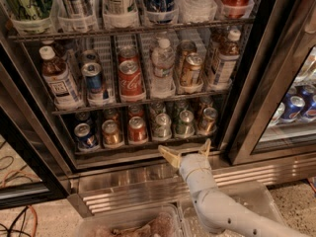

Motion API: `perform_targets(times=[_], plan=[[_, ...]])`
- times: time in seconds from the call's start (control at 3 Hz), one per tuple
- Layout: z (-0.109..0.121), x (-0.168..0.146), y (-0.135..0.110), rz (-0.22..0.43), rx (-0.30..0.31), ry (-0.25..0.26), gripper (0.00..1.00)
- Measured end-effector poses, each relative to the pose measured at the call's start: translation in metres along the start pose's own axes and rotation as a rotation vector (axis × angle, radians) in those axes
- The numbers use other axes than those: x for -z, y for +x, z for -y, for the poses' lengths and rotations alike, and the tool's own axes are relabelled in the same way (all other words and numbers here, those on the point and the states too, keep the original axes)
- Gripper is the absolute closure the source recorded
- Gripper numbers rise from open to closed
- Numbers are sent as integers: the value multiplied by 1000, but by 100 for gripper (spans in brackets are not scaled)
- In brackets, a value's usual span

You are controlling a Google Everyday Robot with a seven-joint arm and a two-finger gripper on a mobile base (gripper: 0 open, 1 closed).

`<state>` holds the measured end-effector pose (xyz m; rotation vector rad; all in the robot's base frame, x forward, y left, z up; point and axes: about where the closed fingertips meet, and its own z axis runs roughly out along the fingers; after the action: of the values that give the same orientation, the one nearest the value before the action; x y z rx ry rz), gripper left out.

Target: Pick orange can from bottom shelf of fridge

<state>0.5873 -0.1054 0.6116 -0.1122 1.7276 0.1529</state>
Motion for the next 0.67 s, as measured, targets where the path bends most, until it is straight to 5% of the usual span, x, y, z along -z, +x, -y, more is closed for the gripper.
perform_targets(times=[0.67], plan=[[4,-8,8,7,-23,36,27]])
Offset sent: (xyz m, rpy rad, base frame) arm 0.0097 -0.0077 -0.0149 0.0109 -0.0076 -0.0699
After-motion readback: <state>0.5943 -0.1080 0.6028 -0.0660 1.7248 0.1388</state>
